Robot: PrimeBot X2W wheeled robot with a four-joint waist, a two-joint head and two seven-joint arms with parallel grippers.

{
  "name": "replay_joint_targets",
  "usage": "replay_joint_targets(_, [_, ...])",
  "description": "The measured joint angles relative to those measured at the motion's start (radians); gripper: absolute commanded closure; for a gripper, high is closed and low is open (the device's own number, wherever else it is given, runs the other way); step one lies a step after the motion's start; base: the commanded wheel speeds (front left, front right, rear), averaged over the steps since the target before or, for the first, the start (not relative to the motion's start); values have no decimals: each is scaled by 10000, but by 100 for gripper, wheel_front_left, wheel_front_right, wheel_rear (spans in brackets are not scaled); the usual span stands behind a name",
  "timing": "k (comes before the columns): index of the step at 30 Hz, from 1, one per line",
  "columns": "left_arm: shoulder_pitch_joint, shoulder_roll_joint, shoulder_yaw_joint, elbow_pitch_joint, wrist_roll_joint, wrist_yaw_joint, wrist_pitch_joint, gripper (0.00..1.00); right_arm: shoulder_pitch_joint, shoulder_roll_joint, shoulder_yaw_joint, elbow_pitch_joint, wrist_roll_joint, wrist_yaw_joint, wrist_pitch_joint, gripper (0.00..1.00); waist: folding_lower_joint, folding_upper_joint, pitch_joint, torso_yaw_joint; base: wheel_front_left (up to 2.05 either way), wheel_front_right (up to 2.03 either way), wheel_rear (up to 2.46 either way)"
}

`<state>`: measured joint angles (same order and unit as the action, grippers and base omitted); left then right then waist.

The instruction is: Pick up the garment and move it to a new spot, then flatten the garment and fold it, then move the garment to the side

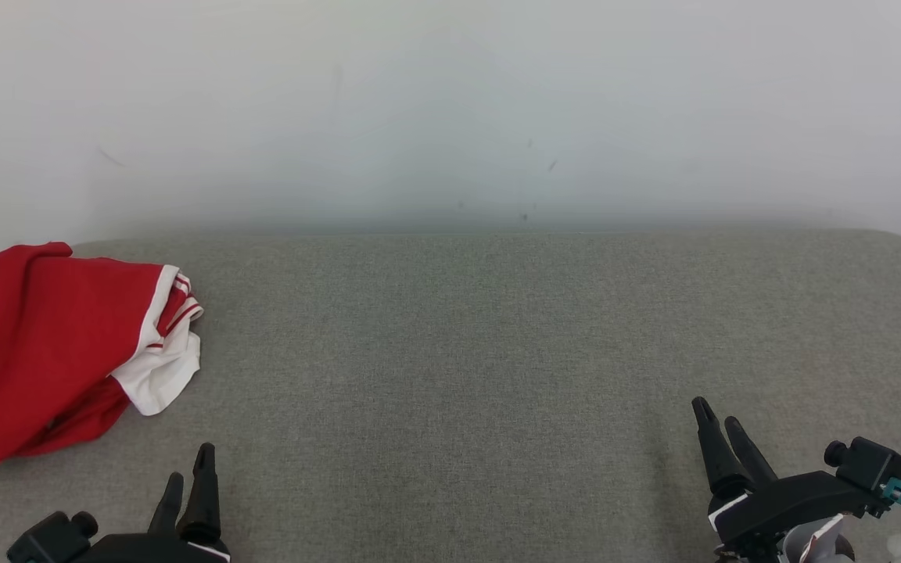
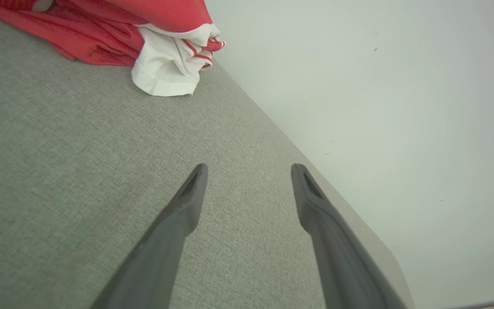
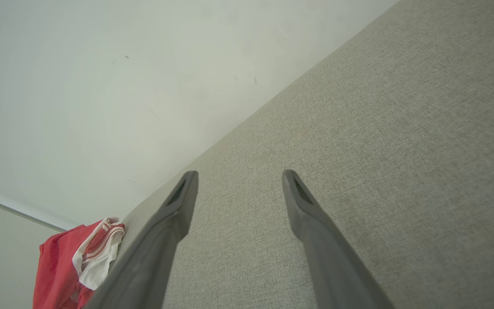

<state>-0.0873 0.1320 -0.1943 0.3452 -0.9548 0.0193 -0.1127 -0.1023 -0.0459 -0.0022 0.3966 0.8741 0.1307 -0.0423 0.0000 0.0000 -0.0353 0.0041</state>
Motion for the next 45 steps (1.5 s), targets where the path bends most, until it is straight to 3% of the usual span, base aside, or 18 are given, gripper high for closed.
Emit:
replay_joint_targets(22, [-250, 654, -1137, -173, 2232, 604, 35, 0, 63, 61, -408, -706, -3545, 0, 755, 0, 0, 0, -82, 28, 0, 0, 0])
replay_joint_targets(45, [-421, 1133, -1720, -334, 3622, 1137, -113, 0, 100, 29, -222, -715, -5149, 0, 715, 0, 0, 0, -277, 133, 0, 0, 0])
